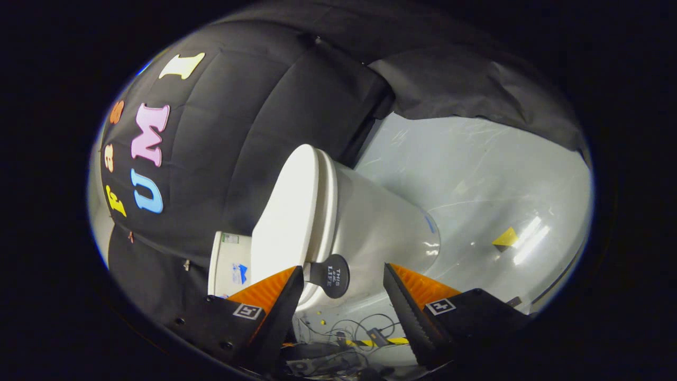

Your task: Open the toilet lid.

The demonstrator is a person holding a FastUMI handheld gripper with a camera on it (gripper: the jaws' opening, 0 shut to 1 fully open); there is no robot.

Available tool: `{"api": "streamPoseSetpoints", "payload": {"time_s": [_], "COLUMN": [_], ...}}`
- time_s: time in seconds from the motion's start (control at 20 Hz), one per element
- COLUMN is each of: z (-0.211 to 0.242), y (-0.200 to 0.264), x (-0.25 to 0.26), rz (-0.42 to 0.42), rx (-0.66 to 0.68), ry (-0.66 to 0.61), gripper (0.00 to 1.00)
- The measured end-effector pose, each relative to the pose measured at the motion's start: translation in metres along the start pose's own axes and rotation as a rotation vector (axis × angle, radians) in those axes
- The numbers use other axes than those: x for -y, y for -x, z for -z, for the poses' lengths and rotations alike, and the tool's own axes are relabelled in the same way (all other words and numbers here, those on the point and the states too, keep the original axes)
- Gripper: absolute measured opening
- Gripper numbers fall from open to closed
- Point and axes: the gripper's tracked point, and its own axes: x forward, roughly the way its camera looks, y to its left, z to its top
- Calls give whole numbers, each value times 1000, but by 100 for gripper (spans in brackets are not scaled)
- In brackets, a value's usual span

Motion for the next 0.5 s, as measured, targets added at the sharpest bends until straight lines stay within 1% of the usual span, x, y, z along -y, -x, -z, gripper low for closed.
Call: {"api": "streamPoseSetpoints", "payload": {"time_s": [0.05, 0.1, 0.15, 0.2, 0.25, 0.3, 0.35, 0.4, 0.45, 0.5], "z": [0, 3, 7, 5, -9, 6, -1, -5, -3, 0], "y": [-3, -5, -6, -10, -2, -13, -2, 5, -4, -5], "x": [-3, -8, -13, -7, -5, -12, -18, -17, -16, -15], "rz": [-15, -38, -59, -35, -48, -62, -113, -107, -106, -98], "rx": [1, -8, -22, -23, -3, -8, -5, -5, -15, -11], "ry": [-19, -41, -58, -60, -80, -96, -133, -168, -164, -139], "gripper": [95, 87, 87, 74, 60, 46, 32, 19, 5, 5]}}
